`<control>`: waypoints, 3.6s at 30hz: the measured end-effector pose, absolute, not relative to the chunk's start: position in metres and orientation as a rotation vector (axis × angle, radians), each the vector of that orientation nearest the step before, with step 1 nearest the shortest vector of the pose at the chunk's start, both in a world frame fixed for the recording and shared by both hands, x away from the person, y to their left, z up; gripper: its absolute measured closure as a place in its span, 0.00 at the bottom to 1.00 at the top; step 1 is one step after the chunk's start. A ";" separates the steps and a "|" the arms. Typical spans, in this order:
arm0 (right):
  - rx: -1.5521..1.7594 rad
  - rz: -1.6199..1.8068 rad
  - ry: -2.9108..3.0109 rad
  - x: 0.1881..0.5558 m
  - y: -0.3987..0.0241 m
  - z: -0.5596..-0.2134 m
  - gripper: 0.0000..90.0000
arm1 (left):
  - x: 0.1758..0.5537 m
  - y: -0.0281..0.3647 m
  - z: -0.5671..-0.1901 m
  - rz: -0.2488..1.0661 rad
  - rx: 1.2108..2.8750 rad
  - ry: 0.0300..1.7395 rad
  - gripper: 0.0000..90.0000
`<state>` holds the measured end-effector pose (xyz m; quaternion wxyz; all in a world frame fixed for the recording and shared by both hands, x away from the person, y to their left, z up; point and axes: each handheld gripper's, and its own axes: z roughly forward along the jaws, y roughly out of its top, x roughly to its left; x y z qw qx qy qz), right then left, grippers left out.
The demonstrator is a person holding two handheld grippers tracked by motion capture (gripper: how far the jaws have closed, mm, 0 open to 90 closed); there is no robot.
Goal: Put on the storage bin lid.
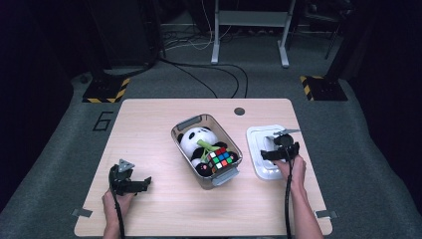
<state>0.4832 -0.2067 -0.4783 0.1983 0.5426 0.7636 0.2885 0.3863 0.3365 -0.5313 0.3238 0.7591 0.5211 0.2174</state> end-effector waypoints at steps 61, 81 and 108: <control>1.430 0.835 2.143 0.494 -0.192 -0.394 0.74 | 0.387 0.337 -0.531 0.574 1.998 1.362 0.00; 1.387 0.861 2.156 0.496 -0.177 -0.362 0.74 | 0.387 0.337 -0.531 0.574 1.999 1.362 0.00; 1.306 0.930 2.207 0.493 -0.137 -0.314 0.74 | 0.387 0.337 -0.531 0.574 1.998 1.362 0.00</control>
